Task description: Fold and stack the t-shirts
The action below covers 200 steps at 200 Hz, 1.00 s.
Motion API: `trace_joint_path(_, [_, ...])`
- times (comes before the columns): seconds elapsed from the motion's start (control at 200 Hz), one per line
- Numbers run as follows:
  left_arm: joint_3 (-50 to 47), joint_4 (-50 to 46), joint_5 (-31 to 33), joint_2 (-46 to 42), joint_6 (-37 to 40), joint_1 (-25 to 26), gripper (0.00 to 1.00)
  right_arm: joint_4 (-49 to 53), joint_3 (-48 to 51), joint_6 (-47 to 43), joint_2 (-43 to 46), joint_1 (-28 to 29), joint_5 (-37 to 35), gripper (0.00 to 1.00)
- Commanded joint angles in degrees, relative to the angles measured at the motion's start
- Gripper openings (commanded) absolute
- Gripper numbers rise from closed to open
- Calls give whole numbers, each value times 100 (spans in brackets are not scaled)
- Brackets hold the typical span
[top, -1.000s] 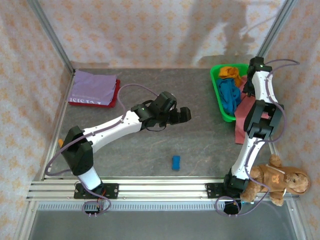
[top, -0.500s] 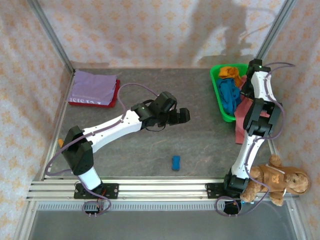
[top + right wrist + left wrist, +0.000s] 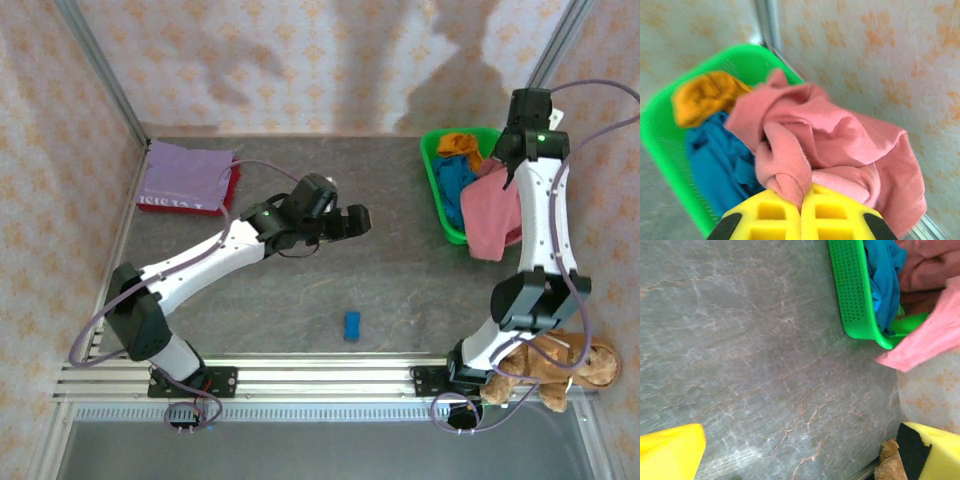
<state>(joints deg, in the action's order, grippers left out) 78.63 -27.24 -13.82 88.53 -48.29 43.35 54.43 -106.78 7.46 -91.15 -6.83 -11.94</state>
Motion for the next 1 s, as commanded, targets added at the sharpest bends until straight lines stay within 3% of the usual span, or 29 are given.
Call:
trace_joint_path(0.0, [-370,36,205,-473,40,-181,99,-780,14,68,772,181,-110,3])
trace_joint_path(0.255, [-1218,-309,58,-1478,259,-850,99,-731,-1183,196,1245,696,996,1])
trace_joint_path(0.47, [-1813,-1013,38,-2390,605,-1573,99,-1033,-2171,374,988,2362,1564,2])
trace_joint_path(0.726, [-2568,-1622,62,-3641,619,-2235,99,-893,-2935,867,-564,4106,1617,5])
trace_joint_path(0.806, [-2714,-1916,123,-3947,653,-2352,99,-635,-3042,1374,-1177,4318,1739,18])
trace_joint_path(0.891, [-2859,-2140,160,-4193,672,-2410,99,18,-3533,1932,-1864,4322,1928,57])
trace_joint_path(0.996, [-2983,-2276,245,-4309,696,-2428,99,450,-3721,2007,-2304,4321,2137,65])
